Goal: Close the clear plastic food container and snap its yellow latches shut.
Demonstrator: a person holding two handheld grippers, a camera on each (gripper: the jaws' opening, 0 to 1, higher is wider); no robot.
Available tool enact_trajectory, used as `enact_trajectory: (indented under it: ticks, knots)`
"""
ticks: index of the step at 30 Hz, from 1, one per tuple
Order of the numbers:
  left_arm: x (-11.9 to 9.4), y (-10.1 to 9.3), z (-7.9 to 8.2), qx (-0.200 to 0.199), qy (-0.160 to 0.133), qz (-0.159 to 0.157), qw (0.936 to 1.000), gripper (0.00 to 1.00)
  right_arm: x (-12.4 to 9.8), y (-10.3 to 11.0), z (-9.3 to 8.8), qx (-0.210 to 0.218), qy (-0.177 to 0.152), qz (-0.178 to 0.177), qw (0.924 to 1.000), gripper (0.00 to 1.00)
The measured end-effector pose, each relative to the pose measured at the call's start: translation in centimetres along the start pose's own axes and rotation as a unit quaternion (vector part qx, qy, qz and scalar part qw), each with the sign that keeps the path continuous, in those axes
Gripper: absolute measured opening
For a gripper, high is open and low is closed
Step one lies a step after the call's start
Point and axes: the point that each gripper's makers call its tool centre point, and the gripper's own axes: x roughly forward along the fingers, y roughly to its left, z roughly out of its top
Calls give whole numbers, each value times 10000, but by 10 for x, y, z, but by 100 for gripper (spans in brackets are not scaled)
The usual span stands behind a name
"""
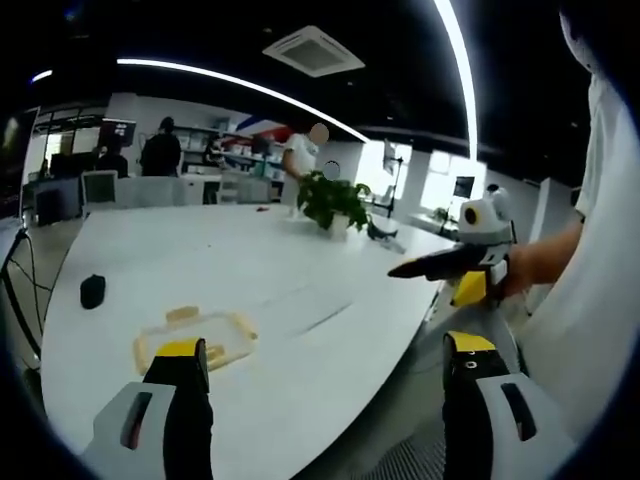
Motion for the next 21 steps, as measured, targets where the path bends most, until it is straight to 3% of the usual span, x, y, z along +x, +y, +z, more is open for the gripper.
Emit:
enact_trajectory:
  ticks: [8, 21]
  knots:
    - [-7, 8, -1, 354, 189, -90, 9992, 94, 9, 3, 11, -522, 134, 101, 9985, 92]
    - [-13, 46, 10, 882, 516, -250, 9944, 84, 29, -17, 27, -872, 365, 171, 9954, 89]
